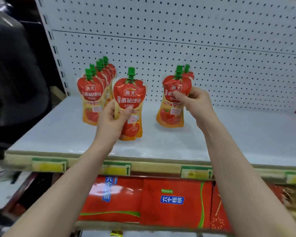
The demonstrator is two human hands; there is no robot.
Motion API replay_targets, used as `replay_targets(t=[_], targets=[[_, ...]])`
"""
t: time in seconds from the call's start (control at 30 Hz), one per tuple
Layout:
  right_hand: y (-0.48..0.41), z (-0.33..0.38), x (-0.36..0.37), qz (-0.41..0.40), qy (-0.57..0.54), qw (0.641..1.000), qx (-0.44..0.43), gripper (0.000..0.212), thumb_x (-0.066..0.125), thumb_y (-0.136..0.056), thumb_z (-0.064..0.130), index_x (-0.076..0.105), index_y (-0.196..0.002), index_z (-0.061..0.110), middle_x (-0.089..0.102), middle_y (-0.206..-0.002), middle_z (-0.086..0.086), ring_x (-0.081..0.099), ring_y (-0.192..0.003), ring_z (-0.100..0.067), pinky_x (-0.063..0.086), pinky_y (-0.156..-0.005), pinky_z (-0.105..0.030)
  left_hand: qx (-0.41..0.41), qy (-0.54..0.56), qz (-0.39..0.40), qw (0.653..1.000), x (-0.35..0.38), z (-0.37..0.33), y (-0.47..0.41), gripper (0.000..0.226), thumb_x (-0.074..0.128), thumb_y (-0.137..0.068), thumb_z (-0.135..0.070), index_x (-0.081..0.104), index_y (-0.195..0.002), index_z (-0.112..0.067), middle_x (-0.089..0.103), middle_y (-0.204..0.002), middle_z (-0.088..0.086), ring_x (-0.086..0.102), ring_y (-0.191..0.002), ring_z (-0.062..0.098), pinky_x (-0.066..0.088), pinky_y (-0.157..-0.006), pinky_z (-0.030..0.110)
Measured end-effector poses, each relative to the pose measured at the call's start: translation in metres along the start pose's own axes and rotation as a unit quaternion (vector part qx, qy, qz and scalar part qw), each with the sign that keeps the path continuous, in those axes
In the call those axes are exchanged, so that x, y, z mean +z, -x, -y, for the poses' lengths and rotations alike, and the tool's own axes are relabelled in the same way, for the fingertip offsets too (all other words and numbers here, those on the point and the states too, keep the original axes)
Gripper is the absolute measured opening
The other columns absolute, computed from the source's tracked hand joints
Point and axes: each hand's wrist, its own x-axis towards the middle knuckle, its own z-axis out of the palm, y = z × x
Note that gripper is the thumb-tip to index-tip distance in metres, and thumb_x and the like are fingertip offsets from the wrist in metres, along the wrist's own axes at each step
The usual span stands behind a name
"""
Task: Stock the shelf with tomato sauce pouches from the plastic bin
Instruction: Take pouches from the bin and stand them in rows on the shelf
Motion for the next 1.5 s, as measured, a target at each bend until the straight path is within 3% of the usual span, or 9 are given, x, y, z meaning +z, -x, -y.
replay_targets(t=[0.1,0.3,0.43,0.7,0.97,1.2,1.37,1.43,1.5], targets=[[-0.021,-0.007,0.030,0.021,0.014,1.000,0.017,0.018,0.073,-0.088,0.015,0.070,-0.104,0.008,0.074,-0.097,-0.003,0.071,-0.081,-0.008,0.055,-0.063,-0.021,-0.002,0.001,-0.020,1.000,-0.023,0.003,-0.006,0.017,0.065,-0.091,-0.021,0.065,-0.106,-0.027,0.073,-0.104,-0.004,0.070,-0.099,0.014,0.056,-0.081,0.032],[-0.068,-0.021,0.078,0.036,0.029,0.998,0.039,0.008,0.073,-0.088,0.017,0.068,-0.090,0.022,0.074,-0.101,-0.004,0.072,-0.093,-0.019,0.059,-0.085,-0.043,-0.043,0.003,-0.046,0.998,-0.041,0.010,-0.014,0.017,0.065,-0.090,-0.028,0.064,-0.105,-0.035,0.073,-0.106,-0.007,0.070,-0.099,0.012,0.056,-0.082,0.033],[-0.099,-0.034,0.103,0.019,0.046,0.998,0.035,0.011,0.077,-0.084,0.020,0.067,-0.088,0.023,0.074,-0.100,-0.006,0.072,-0.094,-0.023,0.058,-0.088,-0.049,-0.061,-0.002,-0.054,0.997,-0.043,0.018,-0.018,0.018,0.066,-0.090,-0.024,0.063,-0.107,-0.025,0.073,-0.103,-0.006,0.070,-0.095,0.011,0.058,-0.078,0.028],[-0.147,-0.051,0.147,0.032,0.110,0.993,0.009,0.021,0.072,-0.086,0.020,0.053,-0.084,0.027,0.070,-0.097,-0.005,0.070,-0.093,-0.027,0.057,-0.087,-0.048,-0.056,-0.012,-0.060,0.997,-0.030,0.024,-0.025,0.021,0.067,-0.088,-0.018,0.064,-0.107,-0.027,0.074,-0.097,-0.012,0.069,-0.092,0.002,0.052,-0.069,0.013],[-0.182,-0.062,0.174,0.046,0.114,0.992,-0.001,0.013,0.072,-0.085,0.021,0.059,-0.088,0.024,0.071,-0.095,-0.001,0.071,-0.089,-0.022,0.058,-0.087,-0.046,-0.054,-0.029,-0.057,0.997,-0.025,0.030,-0.031,0.024,0.068,-0.087,-0.017,0.064,-0.110,-0.022,0.073,-0.099,-0.012,0.068,-0.093,0.002,0.053,-0.073,0.015],[-0.199,-0.072,0.178,0.042,0.128,0.991,0.010,0.014,0.072,-0.085,0.024,0.059,-0.086,0.028,0.074,-0.100,-0.005,0.072,-0.090,-0.024,0.057,-0.086,-0.049,-0.057,-0.036,-0.043,0.997,-0.025,0.035,-0.033,0.031,0.068,-0.085,-0.027,0.063,-0.115,-0.022,0.071,-0.108,-0.008,0.067,-0.102,0.008,0.057,-0.085,0.027],[-0.185,-0.054,0.163,-0.002,0.186,0.982,-0.038,0.040,0.070,-0.087,0.031,0.054,-0.120,0.014,0.062,-0.102,0.001,0.062,-0.092,-0.016,0.052,-0.087,-0.038,-0.059,-0.021,-0.036,0.997,-0.023,0.035,-0.034,0.035,0.068,-0.081,-0.033,0.063,-0.115,-0.026,0.072,-0.107,-0.011,0.067,-0.102,0.007,0.056,-0.082,0.024],[-0.167,-0.034,0.149,-0.033,0.176,0.981,-0.077,0.036,0.065,-0.090,0.037,0.054,-0.118,0.017,0.060,-0.104,0.004,0.058,-0.086,-0.008,0.052,-0.084,-0.035,-0.055,-0.016,-0.040,0.998,-0.021,0.035,-0.035,0.037,0.068,-0.079,-0.035,0.063,-0.114,-0.024,0.072,-0.106,-0.009,0.068,-0.101,0.009,0.057,-0.082,0.026],[-0.145,-0.013,0.130,0.039,0.119,0.990,-0.058,0.028,0.057,-0.095,0.044,0.060,-0.106,0.018,0.064,-0.097,0.007,0.060,-0.082,-0.009,0.053,-0.076,-0.033,-0.055,-0.010,-0.049,0.997,-0.018,0.036,-0.036,0.038,0.068,-0.078,-0.036,0.064,-0.113,-0.024,0.073,-0.105,-0.008,0.069,-0.099,0.009,0.057,-0.081,0.026]])
